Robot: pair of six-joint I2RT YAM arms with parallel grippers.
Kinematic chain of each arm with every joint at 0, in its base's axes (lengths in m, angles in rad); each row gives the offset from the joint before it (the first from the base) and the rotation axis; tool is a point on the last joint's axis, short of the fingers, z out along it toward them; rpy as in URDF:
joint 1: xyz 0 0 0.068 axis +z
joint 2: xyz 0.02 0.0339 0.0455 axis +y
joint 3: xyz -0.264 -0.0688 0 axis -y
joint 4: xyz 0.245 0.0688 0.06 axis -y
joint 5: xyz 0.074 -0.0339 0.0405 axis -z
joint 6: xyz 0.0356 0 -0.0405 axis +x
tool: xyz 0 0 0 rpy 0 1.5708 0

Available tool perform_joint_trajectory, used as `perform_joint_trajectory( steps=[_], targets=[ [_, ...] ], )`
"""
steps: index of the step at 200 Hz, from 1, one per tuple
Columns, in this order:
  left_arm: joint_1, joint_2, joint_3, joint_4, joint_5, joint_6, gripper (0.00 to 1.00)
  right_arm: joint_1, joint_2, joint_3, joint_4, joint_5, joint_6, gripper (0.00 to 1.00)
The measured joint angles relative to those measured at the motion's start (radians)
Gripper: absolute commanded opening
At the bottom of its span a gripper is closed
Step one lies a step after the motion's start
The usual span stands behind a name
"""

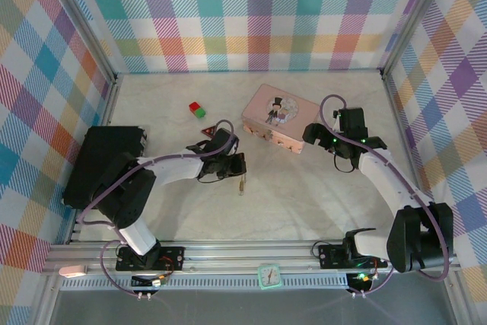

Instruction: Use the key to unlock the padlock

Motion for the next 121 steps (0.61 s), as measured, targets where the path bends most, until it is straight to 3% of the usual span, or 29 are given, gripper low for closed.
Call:
perform_joint_trajectory(
  steps=[23, 61, 121],
  targets=[
    [-0.007, 0.048, 0.006, 0.018, 0.001, -0.001, 0.14, 0.000, 0.000, -0.006, 0.004, 0.010, 0.000, 0.99],
    [-0.013, 0.061, 0.006, 0.037, -0.019, 0.000, 0.41, 0.000, 0.000, -0.018, 0.010, 0.071, -0.016, 0.99],
    [-0.008, 0.007, 0.006, 0.023, -0.072, 0.010, 0.64, -0.011, 0.002, -0.087, 0.105, 0.269, -0.135, 0.99]
  ],
)
